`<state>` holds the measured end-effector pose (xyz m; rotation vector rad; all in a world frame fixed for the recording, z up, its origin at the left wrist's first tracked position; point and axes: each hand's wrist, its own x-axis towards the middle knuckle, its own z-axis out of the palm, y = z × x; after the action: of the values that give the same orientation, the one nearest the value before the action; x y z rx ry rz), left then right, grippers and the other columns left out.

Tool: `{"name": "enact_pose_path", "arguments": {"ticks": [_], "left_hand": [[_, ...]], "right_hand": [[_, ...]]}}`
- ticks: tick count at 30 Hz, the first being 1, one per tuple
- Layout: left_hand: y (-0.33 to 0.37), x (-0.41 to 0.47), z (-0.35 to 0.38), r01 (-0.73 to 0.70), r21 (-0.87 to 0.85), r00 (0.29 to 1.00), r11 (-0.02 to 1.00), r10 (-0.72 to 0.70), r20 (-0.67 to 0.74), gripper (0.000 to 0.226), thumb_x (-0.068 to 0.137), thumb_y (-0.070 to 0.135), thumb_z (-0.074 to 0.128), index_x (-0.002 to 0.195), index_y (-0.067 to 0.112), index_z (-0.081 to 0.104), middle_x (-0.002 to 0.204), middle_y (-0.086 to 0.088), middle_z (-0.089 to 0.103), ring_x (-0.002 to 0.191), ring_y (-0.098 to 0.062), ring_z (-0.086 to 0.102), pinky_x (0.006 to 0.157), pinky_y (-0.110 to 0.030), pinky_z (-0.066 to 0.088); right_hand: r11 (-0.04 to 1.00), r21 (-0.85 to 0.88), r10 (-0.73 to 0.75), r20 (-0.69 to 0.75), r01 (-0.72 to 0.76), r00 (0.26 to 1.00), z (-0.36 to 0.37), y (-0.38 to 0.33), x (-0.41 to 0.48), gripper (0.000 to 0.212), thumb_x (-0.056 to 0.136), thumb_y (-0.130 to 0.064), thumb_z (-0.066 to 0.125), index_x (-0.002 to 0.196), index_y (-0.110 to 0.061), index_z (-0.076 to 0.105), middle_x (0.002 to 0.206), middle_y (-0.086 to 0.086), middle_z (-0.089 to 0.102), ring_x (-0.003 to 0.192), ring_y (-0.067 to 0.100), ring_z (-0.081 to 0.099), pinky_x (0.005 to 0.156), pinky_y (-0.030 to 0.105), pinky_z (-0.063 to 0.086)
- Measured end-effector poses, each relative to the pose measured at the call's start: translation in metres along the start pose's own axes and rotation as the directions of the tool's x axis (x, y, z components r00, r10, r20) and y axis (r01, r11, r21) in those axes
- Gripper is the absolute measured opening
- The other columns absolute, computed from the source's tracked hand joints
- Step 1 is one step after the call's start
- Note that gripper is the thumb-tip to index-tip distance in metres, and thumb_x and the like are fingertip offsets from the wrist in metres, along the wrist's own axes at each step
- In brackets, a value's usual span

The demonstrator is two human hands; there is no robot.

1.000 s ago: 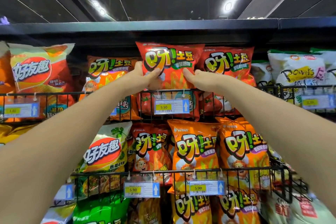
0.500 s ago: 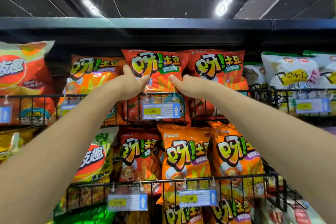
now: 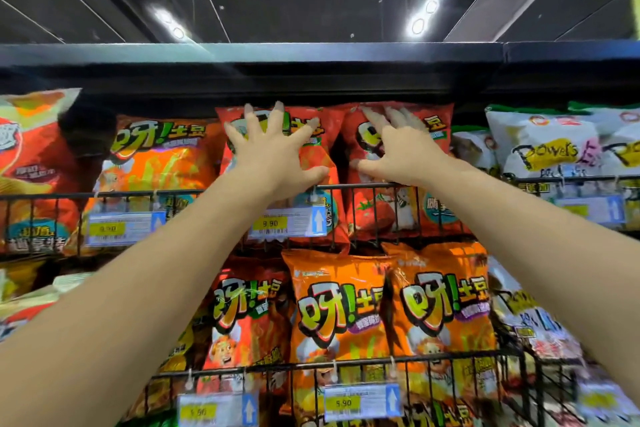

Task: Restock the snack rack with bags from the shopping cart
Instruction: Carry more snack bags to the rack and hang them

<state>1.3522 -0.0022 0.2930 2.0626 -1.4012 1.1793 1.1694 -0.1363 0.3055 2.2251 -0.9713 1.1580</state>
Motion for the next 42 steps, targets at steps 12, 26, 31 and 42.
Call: {"name": "enact_pose_path", "arguments": {"ticks": [12, 26, 31, 42], "left_hand": [[0.000, 0.011, 0.005, 0.068, -0.196, 0.993, 0.978, -0.047, 0.105, 0.097, 0.081, 0.080, 0.061, 0.160, 0.054, 0.010, 0.173, -0.006, -0.008, 0.157, -0.041, -0.012, 0.121, -0.066, 0.013], [-0.013, -0.016, 0.002, 0.044, -0.238, 0.997, 0.970, -0.029, 0.065, 0.072, 0.098, 0.065, 0.048, 0.161, 0.045, 0.019, 0.172, -0.011, 0.005, 0.157, -0.040, -0.001, 0.124, -0.063, 0.016], [0.011, -0.092, 0.015, -0.212, -0.308, 0.957, 0.928, 0.133, -0.257, 0.064, 0.098, 0.059, 0.048, 0.158, 0.038, 0.036, 0.168, -0.013, 0.021, 0.157, -0.039, 0.011, 0.123, -0.065, 0.015], [0.070, -0.208, 0.114, -0.335, -0.214, 0.940, 0.918, 0.341, -0.008, 0.079, 0.090, 0.042, 0.076, 0.159, 0.032, 0.038, 0.166, -0.019, 0.029, 0.153, -0.046, 0.023, 0.117, -0.070, 0.027]], "right_hand": [[0.994, -0.012, 0.106, 0.078, -0.106, 0.991, -0.005, 0.006, -0.011, 0.107, 0.084, -0.069, 0.062, 0.164, -0.028, 0.004, 0.170, 0.015, 0.014, 0.156, 0.039, 0.010, 0.125, 0.057, 0.006], [0.987, 0.145, 0.075, -0.066, -0.065, 0.995, -0.005, 0.019, -0.054, 0.076, 0.099, -0.063, 0.044, 0.160, -0.022, 0.028, 0.158, 0.019, 0.035, 0.148, 0.038, 0.026, 0.122, 0.052, 0.022], [0.952, 0.307, 0.049, -0.178, 0.008, 0.983, 0.006, 0.016, -0.131, 0.070, 0.101, -0.053, 0.051, 0.160, -0.020, 0.030, 0.166, 0.008, 0.026, 0.155, 0.025, 0.018, 0.126, 0.046, 0.019], [0.984, 0.175, 0.000, -0.026, 0.004, 1.000, 0.062, 0.030, -0.250, 0.069, 0.096, -0.052, 0.062, 0.156, -0.024, 0.040, 0.160, 0.008, 0.037, 0.150, 0.028, 0.029, 0.120, 0.051, 0.033]]}}
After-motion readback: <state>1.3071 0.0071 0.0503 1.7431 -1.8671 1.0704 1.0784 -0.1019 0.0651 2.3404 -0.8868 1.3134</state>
